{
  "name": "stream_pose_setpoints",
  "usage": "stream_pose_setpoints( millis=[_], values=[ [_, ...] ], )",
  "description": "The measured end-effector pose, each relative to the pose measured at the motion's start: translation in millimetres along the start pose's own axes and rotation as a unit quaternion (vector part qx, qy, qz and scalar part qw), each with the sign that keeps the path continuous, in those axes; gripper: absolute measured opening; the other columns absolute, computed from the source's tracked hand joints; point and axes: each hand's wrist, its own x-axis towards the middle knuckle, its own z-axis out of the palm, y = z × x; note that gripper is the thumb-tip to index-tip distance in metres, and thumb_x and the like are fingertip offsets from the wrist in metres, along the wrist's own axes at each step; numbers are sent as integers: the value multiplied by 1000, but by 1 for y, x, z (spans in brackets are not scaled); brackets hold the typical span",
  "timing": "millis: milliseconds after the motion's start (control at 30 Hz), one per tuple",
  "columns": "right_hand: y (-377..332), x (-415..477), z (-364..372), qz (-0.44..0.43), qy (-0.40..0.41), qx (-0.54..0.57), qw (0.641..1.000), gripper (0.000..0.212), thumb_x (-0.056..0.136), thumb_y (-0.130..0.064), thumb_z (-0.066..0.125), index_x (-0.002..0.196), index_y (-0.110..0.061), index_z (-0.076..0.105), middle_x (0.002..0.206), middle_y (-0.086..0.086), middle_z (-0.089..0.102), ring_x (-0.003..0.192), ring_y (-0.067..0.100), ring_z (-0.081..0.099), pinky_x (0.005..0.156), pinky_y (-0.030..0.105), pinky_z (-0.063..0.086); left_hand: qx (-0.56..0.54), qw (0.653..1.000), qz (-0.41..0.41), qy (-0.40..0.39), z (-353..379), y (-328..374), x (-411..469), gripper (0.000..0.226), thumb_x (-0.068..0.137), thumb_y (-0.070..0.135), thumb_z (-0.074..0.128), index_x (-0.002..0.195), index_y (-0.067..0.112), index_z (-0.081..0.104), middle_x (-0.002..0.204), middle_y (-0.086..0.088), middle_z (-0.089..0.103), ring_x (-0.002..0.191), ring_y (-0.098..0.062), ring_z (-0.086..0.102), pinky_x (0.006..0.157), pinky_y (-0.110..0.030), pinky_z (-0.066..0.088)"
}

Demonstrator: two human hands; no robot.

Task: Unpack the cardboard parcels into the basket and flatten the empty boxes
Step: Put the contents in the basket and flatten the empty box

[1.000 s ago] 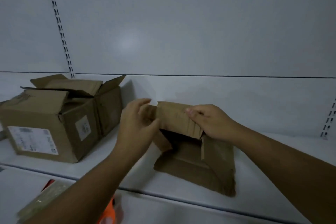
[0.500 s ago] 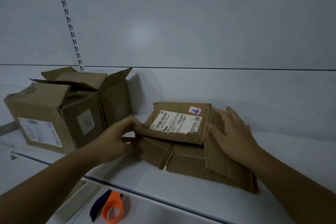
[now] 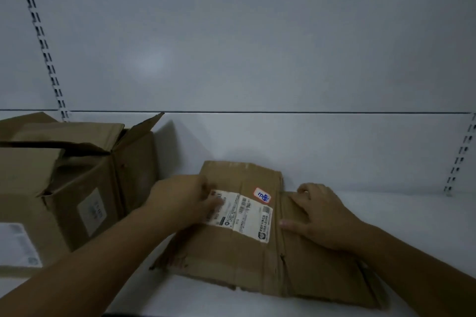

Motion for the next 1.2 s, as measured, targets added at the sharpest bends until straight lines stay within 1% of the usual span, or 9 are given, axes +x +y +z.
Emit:
stream_pose_setpoints(
  millis=[133, 333, 467, 567, 700, 933, 1000, 1100, 1200],
  values=[
    [9, -5, 8, 110, -36, 51, 992, 75, 79, -74, 12, 146, -39, 9, 159, 4, 5, 145, 25, 3, 114, 54, 3, -216, 976, 11, 18, 37, -3, 22, 46, 87, 52, 50, 126, 29, 41, 123, -1, 50, 109, -19, 51, 82, -31, 42],
    [15, -5, 14, 288, 43, 62, 955, 94, 77, -79, 28, 146, -17, 20, 151, 14, 30, 137, 33, 29, 114, 50, 18, -400, 916, -22, -18, 66, -4, 24, 70, 86, 43, 59, 139, 32, 15, 128, -9, 56, 93, -17, 63, 72, -25, 44],
    [12, -13, 3, 242, 122, 217, 938, 67, 76, -62, 59, 128, -22, 44, 125, 3, 56, 100, 15, 55, 86, 32, 46, -654, 746, -110, -56, 41, -8, 27, 69, 76, 29, 75, 133, 24, 38, 102, -6, 66, 65, -14, 70, 49, -21, 50],
    [12, -21, -5, 198, 202, 327, 902, 67, 69, -43, 77, 126, -31, 43, 124, -3, 52, 93, 9, 57, 73, 21, 48, -780, 599, -106, -147, 26, -6, 23, 39, 81, 43, 65, 108, 15, 68, 87, -13, 74, 73, -28, 72, 56, -33, 57],
    [11, -32, -17, 180, 253, 384, 870, 88, 56, -42, 81, 132, -38, 36, 121, -6, 49, 97, 10, 58, 75, 23, 49, -730, 669, -39, -133, 20, -5, 24, 33, 89, 43, 53, 101, 15, 68, 93, -11, 74, 85, -27, 71, 81, -41, 54],
    [-6, -37, -43, 251, 195, 126, 940, 91, 76, -41, 72, 147, -21, 18, 154, 6, 25, 138, 24, 30, 111, 40, 28, -655, 753, 48, 33, 28, 18, -6, 13, 92, 28, 52, 84, 30, 62, 77, 8, 70, 68, -1, 67, 56, -18, 52],
    [-34, -29, -59, 189, 245, 113, 944, 89, 76, -47, 69, 146, -29, 17, 157, 1, 17, 142, 21, 19, 113, 42, 24, -613, 776, 35, 144, 26, 22, -11, 17, 91, 28, 52, 75, 31, 57, 73, 12, 63, 68, 5, 62, 51, -9, 45],
    [-85, -20, -86, 26, 328, 35, 944, 90, 76, -33, 73, 141, -47, 12, 157, -6, 6, 140, 23, 16, 101, 38, 30, -603, 750, 76, 261, 23, 29, -20, 11, 93, 23, 52, 88, 26, 62, 84, 11, 58, 79, -3, 59, 62, -14, 48],
    [-113, -13, -101, -91, 343, -93, 930, 64, 67, -6, 70, 125, -24, 50, 142, 7, 40, 126, 26, 39, 91, 34, 44, -483, 782, 201, 339, 21, 36, -29, 28, 90, 30, 53, 105, 11, 68, 92, 3, 57, 85, -12, 52, 67, -35, 51]
  ],
)
